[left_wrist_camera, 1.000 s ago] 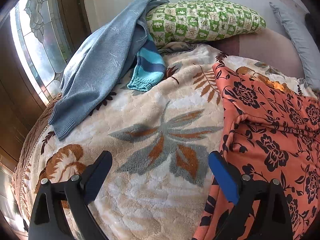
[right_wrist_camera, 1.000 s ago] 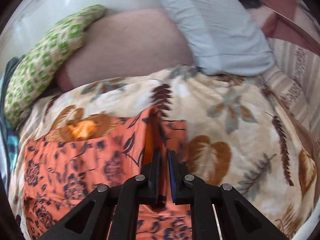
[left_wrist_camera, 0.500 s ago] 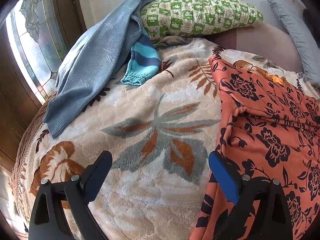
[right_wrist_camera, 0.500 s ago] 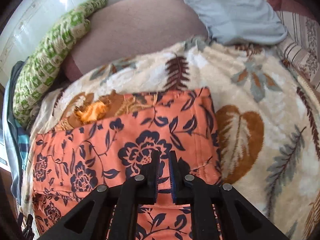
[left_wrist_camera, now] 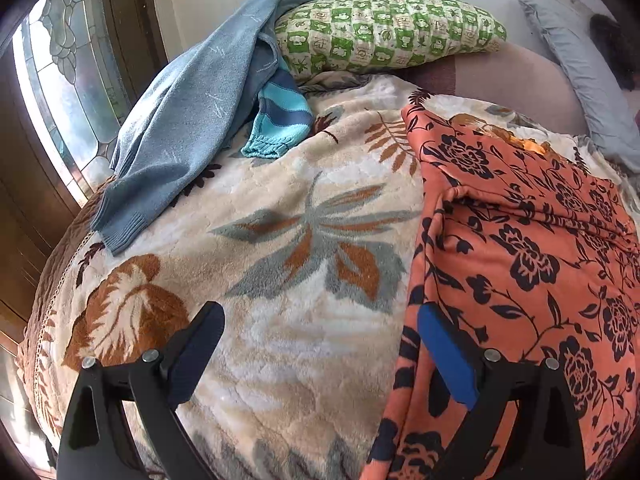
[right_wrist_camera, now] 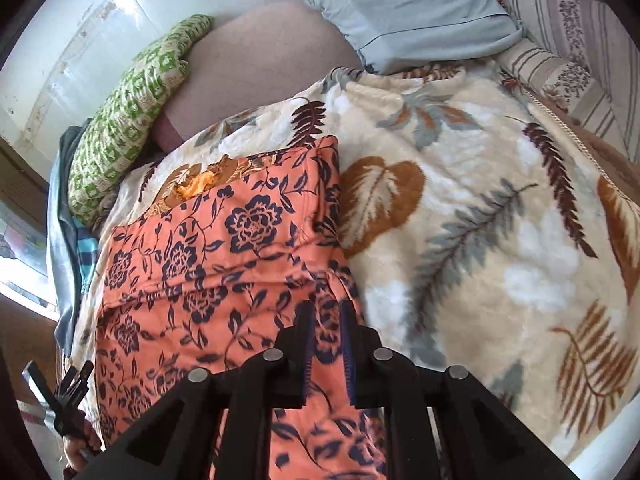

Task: Fold small clothes
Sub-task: 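Fold the hem up toward the collar with the right gripper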

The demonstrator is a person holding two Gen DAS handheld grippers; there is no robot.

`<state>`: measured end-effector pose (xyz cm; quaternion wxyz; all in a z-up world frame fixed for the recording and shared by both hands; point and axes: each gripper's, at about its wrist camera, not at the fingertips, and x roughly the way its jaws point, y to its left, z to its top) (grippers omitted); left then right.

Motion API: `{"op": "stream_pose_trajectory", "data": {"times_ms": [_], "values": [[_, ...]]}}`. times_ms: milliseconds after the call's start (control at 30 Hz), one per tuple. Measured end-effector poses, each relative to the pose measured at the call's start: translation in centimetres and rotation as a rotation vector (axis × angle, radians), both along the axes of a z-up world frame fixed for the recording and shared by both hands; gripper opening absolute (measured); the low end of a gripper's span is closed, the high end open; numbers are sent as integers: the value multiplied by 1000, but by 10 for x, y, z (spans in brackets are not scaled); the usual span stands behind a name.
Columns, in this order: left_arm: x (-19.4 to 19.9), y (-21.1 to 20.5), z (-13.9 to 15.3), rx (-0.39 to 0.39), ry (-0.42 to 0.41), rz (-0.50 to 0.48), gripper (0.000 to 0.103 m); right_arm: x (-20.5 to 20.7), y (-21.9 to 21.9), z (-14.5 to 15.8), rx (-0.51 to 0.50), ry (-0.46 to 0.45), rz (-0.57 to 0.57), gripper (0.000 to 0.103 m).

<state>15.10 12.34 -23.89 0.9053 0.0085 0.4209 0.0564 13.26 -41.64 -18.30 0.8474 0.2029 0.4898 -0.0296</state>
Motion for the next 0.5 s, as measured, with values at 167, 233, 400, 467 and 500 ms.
{"op": "stream_pose_trajectory", "data": {"times_ms": [167,233,400,467,500], "values": [[-45,13,5,-35,12,46,97,-73,-17,-8,112,-21,15,78],[-67,17,4,-65,28,65,97,-93,-13,-18,116,4,64,78],[-108,20,4,-107,81,69,97,-118,-8,-54,158,70,92,67],[-122,21,4,-115,97,71,97,-126,-9,-64,167,78,85,64],[-129,22,4,-122,104,73,97,-128,-10,-68,178,83,83,62]]}}
